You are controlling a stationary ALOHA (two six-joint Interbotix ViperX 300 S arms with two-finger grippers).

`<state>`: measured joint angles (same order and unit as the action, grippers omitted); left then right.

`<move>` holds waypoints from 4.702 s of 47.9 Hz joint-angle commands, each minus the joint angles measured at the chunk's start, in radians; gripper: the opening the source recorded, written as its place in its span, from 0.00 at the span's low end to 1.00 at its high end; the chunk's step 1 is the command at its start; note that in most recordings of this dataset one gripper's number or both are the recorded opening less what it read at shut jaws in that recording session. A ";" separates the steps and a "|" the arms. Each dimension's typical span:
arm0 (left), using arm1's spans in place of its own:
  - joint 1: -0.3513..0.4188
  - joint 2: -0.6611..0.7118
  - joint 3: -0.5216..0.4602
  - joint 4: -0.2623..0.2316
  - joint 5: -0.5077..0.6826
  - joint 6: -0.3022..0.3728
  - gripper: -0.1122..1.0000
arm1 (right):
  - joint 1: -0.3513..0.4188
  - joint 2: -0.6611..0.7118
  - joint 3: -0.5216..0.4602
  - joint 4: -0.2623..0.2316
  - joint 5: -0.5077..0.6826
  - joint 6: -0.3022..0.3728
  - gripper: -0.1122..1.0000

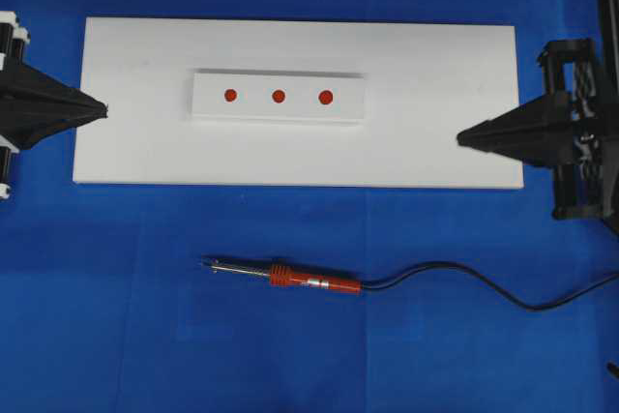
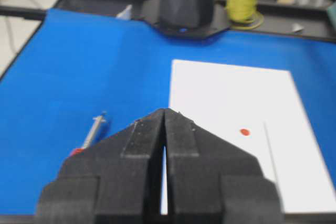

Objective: Touch the tip of the soldering iron to the mark.
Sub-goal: 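Move the right gripper down toward the red-handled soldering iron, then close the right gripper on the soldering iron's red handle, then lift the iron and carry it above the red-dotted strip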

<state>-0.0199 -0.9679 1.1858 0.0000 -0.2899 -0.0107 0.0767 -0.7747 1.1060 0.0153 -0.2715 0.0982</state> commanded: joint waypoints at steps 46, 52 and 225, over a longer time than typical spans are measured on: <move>-0.003 0.003 0.021 -0.002 -0.014 0.000 0.10 | 0.195 0.864 -0.367 0.276 -0.264 0.086 0.86; -0.003 0.003 0.025 -0.002 -0.014 0.000 0.10 | 0.227 0.939 -0.399 0.321 -0.287 0.086 0.86; -0.037 0.003 0.031 -0.002 -0.031 -0.006 0.10 | -0.344 0.630 -0.541 0.156 0.555 -0.382 0.16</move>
<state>-0.0522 -0.9695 1.2272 -0.0015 -0.3114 -0.0169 -0.2577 -0.1381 0.5952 0.1749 0.2454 -0.2869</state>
